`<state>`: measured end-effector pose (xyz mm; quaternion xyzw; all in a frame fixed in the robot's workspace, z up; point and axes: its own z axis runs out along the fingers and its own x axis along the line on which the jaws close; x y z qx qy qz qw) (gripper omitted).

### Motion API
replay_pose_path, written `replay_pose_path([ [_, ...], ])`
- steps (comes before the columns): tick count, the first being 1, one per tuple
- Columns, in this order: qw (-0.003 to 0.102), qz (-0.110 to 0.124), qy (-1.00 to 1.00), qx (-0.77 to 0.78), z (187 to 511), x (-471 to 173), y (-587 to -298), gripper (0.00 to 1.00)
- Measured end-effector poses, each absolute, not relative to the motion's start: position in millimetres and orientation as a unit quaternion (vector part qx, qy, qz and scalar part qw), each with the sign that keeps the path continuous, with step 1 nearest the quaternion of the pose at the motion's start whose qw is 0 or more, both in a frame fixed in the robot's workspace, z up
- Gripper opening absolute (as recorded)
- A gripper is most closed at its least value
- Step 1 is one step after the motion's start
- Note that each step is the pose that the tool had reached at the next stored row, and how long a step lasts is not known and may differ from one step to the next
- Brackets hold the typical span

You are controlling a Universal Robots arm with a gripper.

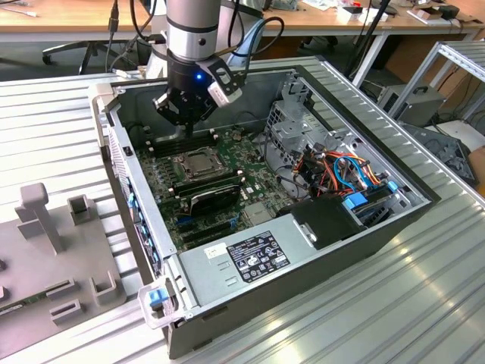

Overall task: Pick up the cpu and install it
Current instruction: 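Install the first cpu locking lever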

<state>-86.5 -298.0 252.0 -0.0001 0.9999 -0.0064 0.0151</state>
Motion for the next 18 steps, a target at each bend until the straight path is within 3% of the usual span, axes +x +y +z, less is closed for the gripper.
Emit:
replay_pose_path([
  [18, 0.015, -0.006, 1.0, 0.0, 249.9, -84.8, -303.6, 0.11],
])
